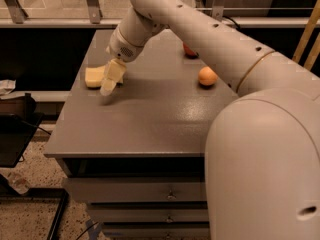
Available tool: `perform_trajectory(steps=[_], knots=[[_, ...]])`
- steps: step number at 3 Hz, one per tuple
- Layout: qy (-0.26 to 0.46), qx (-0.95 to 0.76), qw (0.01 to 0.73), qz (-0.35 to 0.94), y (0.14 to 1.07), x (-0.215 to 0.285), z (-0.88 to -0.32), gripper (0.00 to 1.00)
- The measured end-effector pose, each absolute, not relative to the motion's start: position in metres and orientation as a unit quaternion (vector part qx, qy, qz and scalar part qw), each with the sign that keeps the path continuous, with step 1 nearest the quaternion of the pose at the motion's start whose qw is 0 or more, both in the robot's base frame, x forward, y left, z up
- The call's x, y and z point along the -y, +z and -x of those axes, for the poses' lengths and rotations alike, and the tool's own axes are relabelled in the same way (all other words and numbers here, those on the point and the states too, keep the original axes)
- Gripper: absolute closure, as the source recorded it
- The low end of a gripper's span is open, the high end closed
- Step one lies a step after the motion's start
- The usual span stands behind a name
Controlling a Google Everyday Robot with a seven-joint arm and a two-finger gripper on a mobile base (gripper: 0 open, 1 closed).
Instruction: Pick sponge
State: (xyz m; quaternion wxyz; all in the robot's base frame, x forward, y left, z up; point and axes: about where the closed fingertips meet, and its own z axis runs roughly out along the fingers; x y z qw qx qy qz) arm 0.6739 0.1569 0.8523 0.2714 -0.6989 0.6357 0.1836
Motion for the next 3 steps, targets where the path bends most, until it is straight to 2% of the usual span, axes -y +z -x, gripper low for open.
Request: perform_trajectory(steps=[1, 3], knots=[[0.196, -0.634, 0.266, 0.699, 0.8448, -0.1633, -0.6726, 0.18], [0.221, -0.634, 0.272, 0.689, 0.842, -0.1629, -0.6707, 0.64]])
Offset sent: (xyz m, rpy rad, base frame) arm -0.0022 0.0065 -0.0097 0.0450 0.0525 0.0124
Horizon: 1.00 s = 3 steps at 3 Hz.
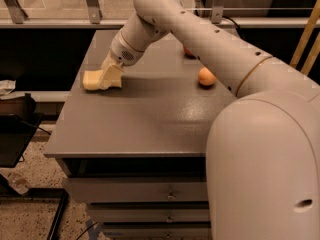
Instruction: Pick sponge
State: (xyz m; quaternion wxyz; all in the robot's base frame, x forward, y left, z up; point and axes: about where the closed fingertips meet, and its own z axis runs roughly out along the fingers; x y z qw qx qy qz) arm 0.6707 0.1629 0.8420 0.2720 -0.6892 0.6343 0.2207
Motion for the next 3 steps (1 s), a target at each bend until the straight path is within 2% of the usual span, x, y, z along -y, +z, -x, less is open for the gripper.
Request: perform_trajectory(steps=[1, 2, 3], knots=[[0.224, -0.637, 0.282, 0.682, 0.848, -0.154, -0.667, 0.89], [0.207, -0.645, 0.302, 0.671, 0.866, -0.133, -0.664, 1.0], [0.178, -0.649, 0.327, 0.663, 0.892, -0.107, -0.66, 1.0]])
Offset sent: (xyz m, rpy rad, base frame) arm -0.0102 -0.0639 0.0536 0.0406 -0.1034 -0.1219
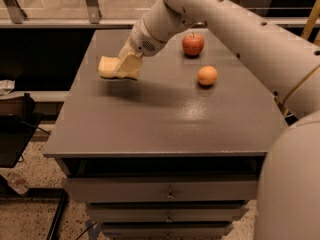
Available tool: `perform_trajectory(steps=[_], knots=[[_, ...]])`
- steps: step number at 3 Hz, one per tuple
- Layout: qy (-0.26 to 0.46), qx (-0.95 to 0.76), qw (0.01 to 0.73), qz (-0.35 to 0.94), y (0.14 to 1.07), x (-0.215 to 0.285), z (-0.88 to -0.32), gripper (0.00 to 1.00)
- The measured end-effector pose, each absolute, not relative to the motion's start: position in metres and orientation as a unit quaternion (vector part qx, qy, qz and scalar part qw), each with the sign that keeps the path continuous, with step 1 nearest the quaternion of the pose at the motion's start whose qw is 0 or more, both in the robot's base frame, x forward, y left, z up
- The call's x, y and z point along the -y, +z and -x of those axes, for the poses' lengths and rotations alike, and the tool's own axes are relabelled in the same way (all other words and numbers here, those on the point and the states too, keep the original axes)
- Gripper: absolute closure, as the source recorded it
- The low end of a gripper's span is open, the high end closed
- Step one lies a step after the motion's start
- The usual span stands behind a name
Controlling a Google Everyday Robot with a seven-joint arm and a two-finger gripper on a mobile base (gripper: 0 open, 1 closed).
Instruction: Pick sponge
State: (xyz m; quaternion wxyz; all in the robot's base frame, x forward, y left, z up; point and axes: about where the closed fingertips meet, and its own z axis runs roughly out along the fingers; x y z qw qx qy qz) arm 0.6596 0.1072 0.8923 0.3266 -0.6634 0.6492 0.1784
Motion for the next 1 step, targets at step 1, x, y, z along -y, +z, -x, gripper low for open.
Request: perform_trajectory(steps=[1], knots=[[0.157, -0.646, 0.353, 0.659, 0.9186, -0.0877, -0.6532, 1.0]])
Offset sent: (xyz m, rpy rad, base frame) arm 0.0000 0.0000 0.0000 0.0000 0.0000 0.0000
